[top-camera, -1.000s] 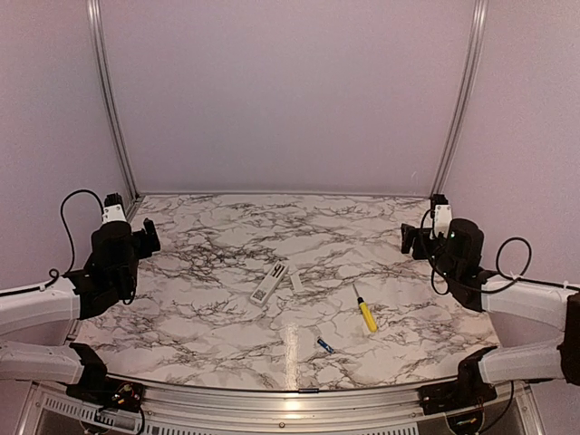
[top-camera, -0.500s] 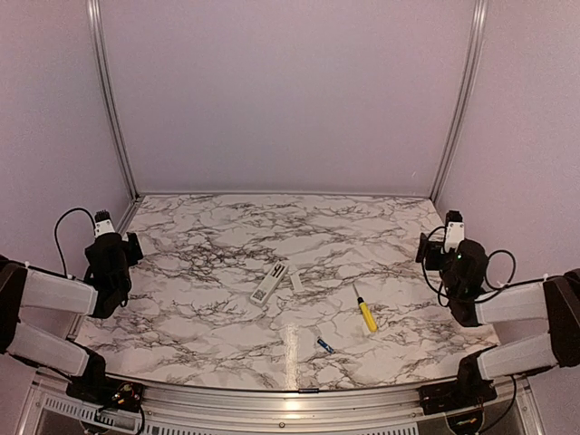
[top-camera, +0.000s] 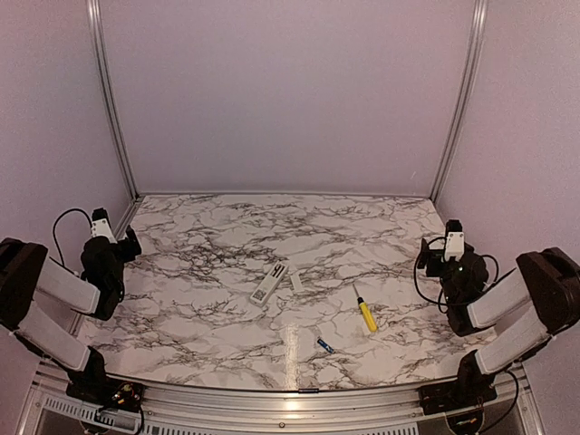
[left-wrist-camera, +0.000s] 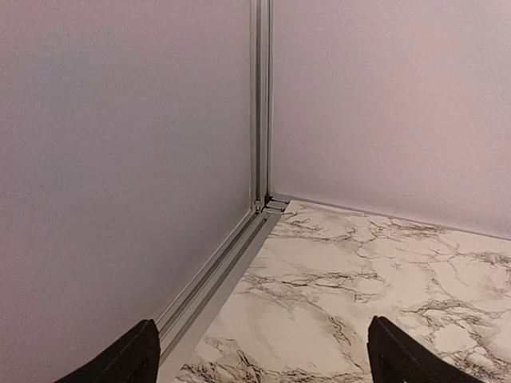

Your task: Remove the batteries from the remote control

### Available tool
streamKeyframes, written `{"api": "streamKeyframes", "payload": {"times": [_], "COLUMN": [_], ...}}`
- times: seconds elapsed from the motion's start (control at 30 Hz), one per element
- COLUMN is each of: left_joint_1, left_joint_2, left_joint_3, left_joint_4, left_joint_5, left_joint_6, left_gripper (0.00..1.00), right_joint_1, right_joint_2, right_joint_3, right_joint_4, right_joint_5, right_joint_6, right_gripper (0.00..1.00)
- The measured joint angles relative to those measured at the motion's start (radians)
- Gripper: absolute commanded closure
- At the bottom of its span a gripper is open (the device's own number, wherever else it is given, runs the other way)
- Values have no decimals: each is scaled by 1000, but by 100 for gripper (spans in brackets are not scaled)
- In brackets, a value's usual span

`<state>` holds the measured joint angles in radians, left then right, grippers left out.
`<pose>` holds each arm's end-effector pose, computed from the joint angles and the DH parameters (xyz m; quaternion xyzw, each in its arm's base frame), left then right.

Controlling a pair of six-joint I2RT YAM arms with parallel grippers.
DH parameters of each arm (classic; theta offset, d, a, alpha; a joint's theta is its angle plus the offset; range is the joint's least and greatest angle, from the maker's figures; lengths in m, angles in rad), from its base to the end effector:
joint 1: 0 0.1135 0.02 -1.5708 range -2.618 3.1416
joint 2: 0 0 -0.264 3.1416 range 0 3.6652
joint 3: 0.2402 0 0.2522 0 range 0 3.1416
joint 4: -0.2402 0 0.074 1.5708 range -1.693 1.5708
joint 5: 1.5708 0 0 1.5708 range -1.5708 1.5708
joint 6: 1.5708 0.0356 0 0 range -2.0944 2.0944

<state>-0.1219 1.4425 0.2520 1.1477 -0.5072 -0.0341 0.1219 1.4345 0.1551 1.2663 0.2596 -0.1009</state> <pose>0.2382 -0.0118 0.1656 -0.1427 0.7059 0.1284 0.6818 0.2198 0.0177 0.1562 0.0119 0.7115 -0.0848 0.6975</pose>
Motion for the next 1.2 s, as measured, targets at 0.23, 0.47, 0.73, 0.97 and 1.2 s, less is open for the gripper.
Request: {"api": "streamKeyframes", "payload": {"times": [0.23, 0.47, 0.73, 0.97, 1.2], "left_joint_1": [36, 77, 77, 77, 77], "left_joint_2": [47, 49, 79, 79, 79], "left_joint_3": [14, 35, 14, 13, 13], "left_joint_4": [12, 8, 59, 69, 76], "left_joint_5": [100, 191, 262, 272, 272], "left_joint_6": [0, -8, 3, 3, 3], "left_gripper": [4, 12, 1, 1, 1], "right_joint_1": [-4, -9, -9, -9, -9], "right_joint_2": [185, 182, 183, 183, 183], "right_joint_3": [-37, -4, 6, 6, 6], "right_joint_4": [33, 50, 57, 58, 58], "right_joint_5": [-51, -72, -68, -68, -68], "right_joint_6": [-43, -54, -54, -54, -54], "right_gripper": [1, 1, 1, 1, 1]}}
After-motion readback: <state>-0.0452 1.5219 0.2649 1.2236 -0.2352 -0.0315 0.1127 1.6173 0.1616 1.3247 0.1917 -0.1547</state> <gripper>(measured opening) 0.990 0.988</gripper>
